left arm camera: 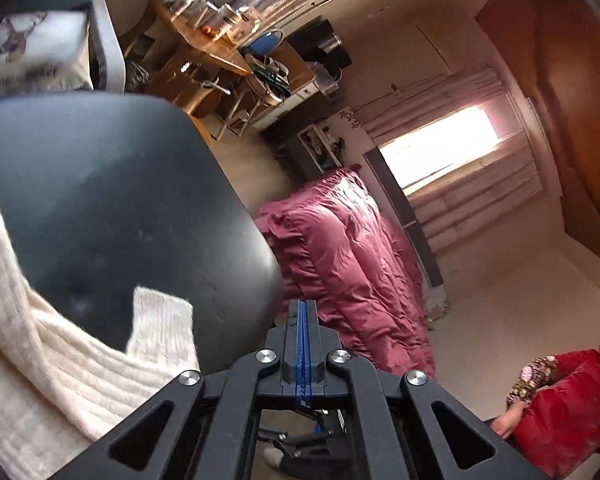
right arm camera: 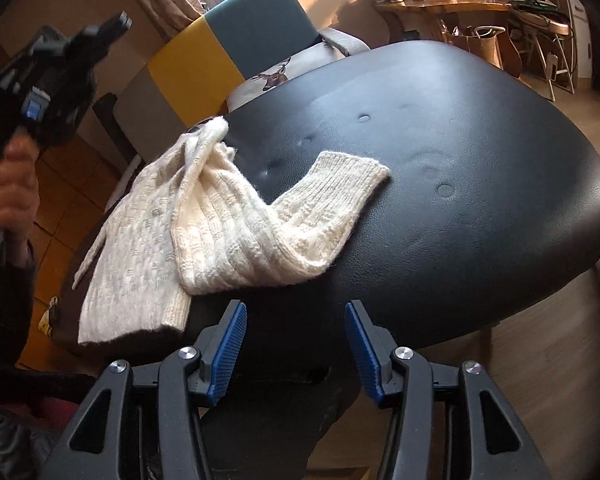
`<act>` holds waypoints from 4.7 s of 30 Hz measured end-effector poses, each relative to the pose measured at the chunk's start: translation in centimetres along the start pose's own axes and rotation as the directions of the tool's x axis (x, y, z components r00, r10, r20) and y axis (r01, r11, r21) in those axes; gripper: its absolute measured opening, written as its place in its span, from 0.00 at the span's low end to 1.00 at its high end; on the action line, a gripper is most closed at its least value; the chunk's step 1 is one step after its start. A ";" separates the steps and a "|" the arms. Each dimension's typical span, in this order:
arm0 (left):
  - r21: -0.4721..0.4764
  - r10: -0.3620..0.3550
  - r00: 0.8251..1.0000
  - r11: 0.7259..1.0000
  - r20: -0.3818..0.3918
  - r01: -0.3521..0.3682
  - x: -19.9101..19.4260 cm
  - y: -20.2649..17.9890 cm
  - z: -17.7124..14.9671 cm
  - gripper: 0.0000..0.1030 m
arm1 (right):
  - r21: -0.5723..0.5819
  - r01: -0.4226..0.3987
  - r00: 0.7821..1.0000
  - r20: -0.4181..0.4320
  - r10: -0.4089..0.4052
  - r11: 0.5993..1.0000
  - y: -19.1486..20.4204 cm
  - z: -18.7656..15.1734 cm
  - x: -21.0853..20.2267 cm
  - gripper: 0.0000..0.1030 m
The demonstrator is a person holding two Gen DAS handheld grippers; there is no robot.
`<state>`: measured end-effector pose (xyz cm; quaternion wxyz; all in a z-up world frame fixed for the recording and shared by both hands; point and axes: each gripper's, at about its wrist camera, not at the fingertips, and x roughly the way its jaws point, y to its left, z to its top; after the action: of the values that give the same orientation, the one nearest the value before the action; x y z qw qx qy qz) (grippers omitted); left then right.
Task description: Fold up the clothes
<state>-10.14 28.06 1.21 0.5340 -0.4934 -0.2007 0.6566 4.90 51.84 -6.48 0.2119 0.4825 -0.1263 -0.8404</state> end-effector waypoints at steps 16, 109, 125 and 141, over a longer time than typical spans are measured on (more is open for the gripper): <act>-0.112 0.283 0.929 0.942 -0.237 -0.316 0.9 12.6 -12.1 0.42 | 0.037 -0.024 1.000 -0.009 0.024 0.999 1.3 -0.2 2.6 0.52; 0.137 0.457 0.885 0.886 -0.087 -0.444 -7.5 21.2 9.6 0.39 | -0.104 0.348 0.931 -0.076 -0.356 0.932 1.1 21.2 18.6 0.31; -0.240 0.494 0.842 0.809 -0.216 -0.536 -0.5 29.7 12.7 0.06 | -0.163 0.432 0.894 -0.052 -0.445 0.887 -1.7 20.6 19.0 0.32; -0.303 0.549 0.835 0.790 -0.037 -0.533 -4.5 28.3 11.1 0.09 | -0.170 0.516 0.853 0.012 -0.522 0.839 -0.8 21.3 18.5 0.35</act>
<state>-34.18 17.07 -14.43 0.2369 -0.5880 -0.1626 0.7561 -21.89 43.84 -10.09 0.0181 0.4939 0.0835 -0.8653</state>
